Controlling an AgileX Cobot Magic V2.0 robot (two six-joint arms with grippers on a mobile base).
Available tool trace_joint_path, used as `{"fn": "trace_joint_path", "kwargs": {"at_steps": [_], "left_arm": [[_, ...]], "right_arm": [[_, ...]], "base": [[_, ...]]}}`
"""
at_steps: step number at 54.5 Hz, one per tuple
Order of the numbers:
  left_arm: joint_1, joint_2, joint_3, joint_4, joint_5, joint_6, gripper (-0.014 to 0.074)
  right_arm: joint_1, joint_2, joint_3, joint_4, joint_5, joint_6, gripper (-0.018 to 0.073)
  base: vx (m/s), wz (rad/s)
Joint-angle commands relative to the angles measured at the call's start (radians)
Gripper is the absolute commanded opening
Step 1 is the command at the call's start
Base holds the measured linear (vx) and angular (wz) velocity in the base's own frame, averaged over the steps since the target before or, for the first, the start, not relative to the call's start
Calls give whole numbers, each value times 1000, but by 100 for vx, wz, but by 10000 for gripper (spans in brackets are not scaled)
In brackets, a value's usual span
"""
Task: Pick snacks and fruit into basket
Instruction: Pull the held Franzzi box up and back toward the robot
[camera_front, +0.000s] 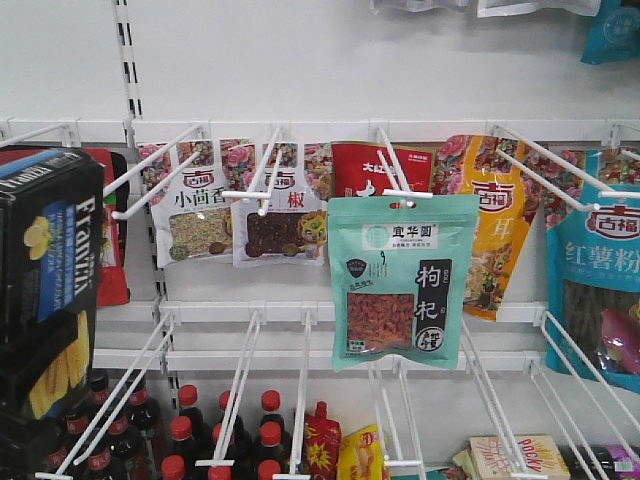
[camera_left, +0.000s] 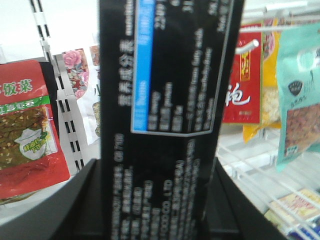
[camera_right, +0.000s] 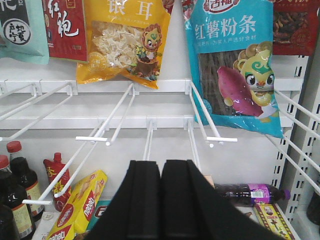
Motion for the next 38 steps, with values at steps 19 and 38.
{"fn": "trace_joint_path", "kwargs": {"at_steps": [19, 38], "left_arm": [[-2, -57, 19, -79, 146, -10, -6], [-2, -117, 29, -79, 265, -13, -7]], "right_arm": [[0, -11, 12, -31, -84, -25, -8], [0, -11, 12, -37, -95, -24, -8]], "base": [[0, 0], [0, 0]]}}
